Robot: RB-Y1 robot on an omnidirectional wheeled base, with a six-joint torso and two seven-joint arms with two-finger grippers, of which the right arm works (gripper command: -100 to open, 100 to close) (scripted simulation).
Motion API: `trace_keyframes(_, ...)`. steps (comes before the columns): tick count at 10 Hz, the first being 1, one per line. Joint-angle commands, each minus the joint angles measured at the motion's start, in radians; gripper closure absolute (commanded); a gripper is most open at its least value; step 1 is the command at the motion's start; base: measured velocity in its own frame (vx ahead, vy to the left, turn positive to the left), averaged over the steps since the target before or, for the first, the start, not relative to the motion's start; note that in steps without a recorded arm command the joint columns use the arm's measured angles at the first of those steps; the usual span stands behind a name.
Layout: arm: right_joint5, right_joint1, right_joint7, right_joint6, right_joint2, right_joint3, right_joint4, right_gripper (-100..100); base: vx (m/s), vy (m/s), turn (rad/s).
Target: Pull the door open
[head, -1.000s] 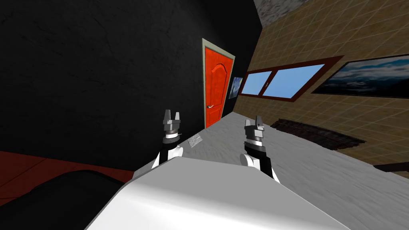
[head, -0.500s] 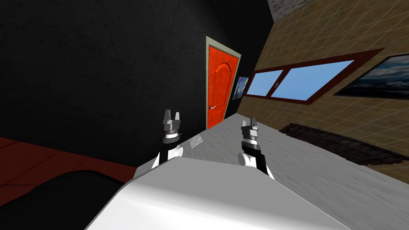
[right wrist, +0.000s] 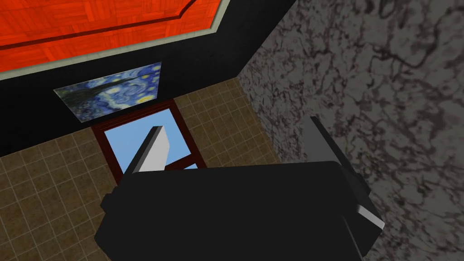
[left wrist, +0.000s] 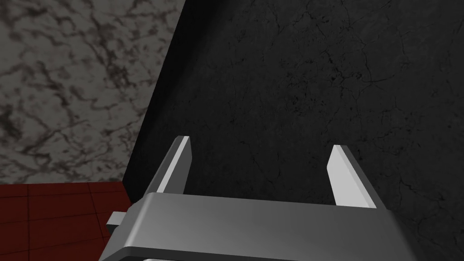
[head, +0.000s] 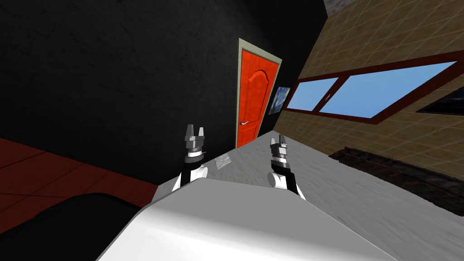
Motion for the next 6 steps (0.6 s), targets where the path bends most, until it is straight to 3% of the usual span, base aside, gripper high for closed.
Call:
trace_keyframes(1, -0.018, -0.016, 0.001, -0.005, -0.012, 0.004, 0.035, -100, 0.093, -0.082, 0.188)
trace_keyframes(6, -0.068, -0.06, 0.012, -0.02, -0.039, 0.027, 0.138, -100, 0.085, -0.067, 0.137)
